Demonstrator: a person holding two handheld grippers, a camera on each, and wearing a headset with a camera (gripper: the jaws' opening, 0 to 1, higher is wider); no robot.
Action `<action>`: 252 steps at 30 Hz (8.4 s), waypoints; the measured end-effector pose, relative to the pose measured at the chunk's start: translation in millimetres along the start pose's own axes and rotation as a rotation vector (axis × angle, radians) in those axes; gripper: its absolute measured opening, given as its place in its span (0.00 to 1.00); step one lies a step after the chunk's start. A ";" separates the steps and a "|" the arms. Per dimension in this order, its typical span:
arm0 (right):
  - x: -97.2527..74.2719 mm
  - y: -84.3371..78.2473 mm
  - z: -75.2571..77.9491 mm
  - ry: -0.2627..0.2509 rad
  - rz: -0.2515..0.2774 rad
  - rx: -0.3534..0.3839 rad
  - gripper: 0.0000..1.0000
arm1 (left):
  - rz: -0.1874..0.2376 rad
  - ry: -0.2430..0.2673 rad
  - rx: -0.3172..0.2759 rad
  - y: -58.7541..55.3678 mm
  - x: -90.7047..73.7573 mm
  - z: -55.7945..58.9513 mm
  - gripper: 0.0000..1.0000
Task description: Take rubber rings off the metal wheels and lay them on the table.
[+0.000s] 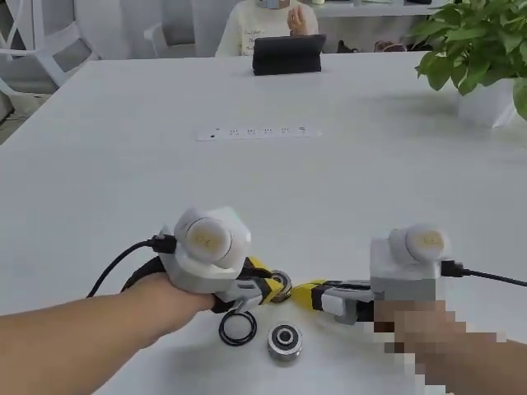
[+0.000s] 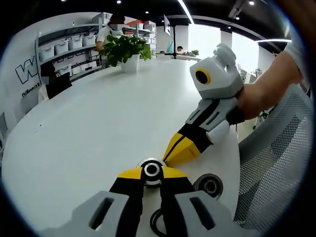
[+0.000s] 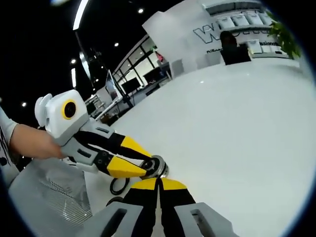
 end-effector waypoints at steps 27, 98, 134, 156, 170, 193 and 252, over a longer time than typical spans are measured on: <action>0.4 3.9 -3.1 0.041 0.056 0.086 0.00 | -0.006 0.003 -0.004 0.3 -0.1 0.0 0.06; -1.5 9.8 -5.2 0.107 0.045 0.045 0.00 | -0.011 -0.002 0.004 1.4 -0.5 2.3 0.07; -4.1 10.4 -7.0 0.117 0.062 0.064 0.00 | 0.027 -0.051 0.030 6.1 -20.2 2.1 0.26; -6.2 15.7 -13.8 0.142 0.085 0.077 0.00 | 0.080 -0.071 0.017 8.8 -46.9 2.8 0.42; -4.8 22.4 -23.4 0.178 0.101 0.084 0.00 | 0.108 -0.070 -0.004 7.1 -65.6 1.0 0.50; -1.4 25.0 -34.6 0.228 0.096 0.099 0.00 | 0.127 -0.059 -0.021 -2.3 -96.8 -0.9 0.62; 25.7 -2.3 -50.5 0.279 -0.190 0.119 0.00 | 0.090 -0.044 -0.067 -34.1 -130.4 5.6 0.65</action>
Point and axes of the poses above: the centre of the closed fingertips' face, and the gripper's own axes: x roughly forward along the fingers, z roughly to its right, y roughly out of its top, the point moved 10 cm from there along -x, roughly backward along the fingers, and after that the axes turned 1 degree about -z, right-handed, at the moved point
